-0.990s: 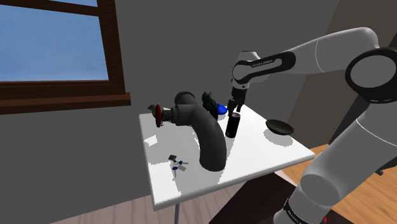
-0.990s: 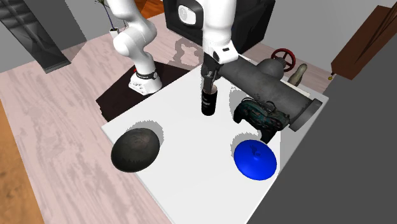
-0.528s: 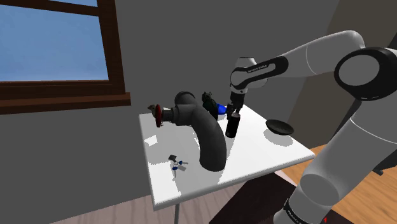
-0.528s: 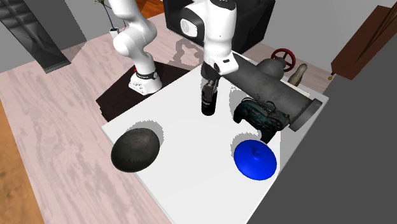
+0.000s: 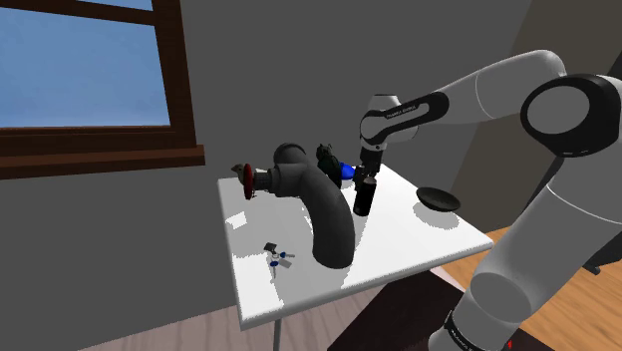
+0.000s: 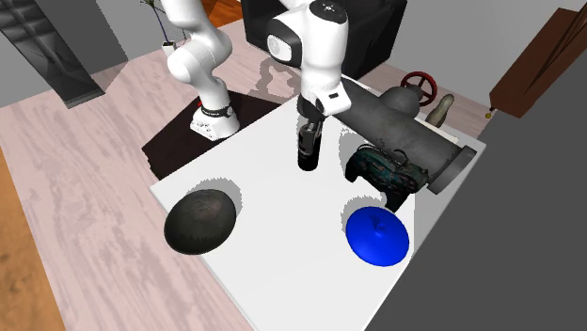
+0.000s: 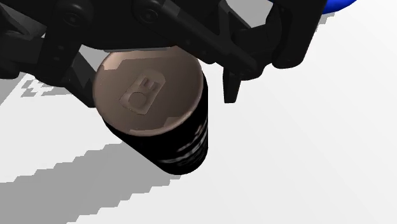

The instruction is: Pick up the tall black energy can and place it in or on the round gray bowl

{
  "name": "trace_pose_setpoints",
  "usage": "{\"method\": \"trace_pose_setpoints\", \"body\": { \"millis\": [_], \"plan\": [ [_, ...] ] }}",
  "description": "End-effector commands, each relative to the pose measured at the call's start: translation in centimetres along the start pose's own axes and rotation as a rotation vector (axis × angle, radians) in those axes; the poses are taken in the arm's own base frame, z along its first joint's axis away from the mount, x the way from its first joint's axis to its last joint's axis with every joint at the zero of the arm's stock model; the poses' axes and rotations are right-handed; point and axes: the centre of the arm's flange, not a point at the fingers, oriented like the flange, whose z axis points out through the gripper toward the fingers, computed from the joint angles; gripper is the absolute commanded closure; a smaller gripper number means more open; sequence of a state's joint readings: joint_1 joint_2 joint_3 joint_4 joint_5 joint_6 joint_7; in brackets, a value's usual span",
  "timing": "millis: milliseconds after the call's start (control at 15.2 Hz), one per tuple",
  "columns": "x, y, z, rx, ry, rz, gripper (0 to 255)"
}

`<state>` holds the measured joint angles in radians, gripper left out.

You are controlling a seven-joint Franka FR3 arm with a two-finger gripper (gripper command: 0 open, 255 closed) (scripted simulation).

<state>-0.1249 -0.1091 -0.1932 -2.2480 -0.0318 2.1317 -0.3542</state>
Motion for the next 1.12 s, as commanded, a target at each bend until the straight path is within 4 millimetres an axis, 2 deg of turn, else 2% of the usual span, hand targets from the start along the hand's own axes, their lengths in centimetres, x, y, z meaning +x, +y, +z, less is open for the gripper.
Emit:
{"method": "trace_pose_setpoints", "body": {
  "millis": [0, 66, 660, 1056],
  "plan": [
    [0.0, 0.0, 0.0, 0.000, 0.000, 0.000, 0],
    [0.0, 0.0, 0.0, 0.000, 0.000, 0.000, 255],
    [0.0, 0.0, 0.0, 0.000, 0.000, 0.000, 255],
    [0.0, 0.0, -3.2, 0.000, 0.000, 0.000, 255]
  ]
}}
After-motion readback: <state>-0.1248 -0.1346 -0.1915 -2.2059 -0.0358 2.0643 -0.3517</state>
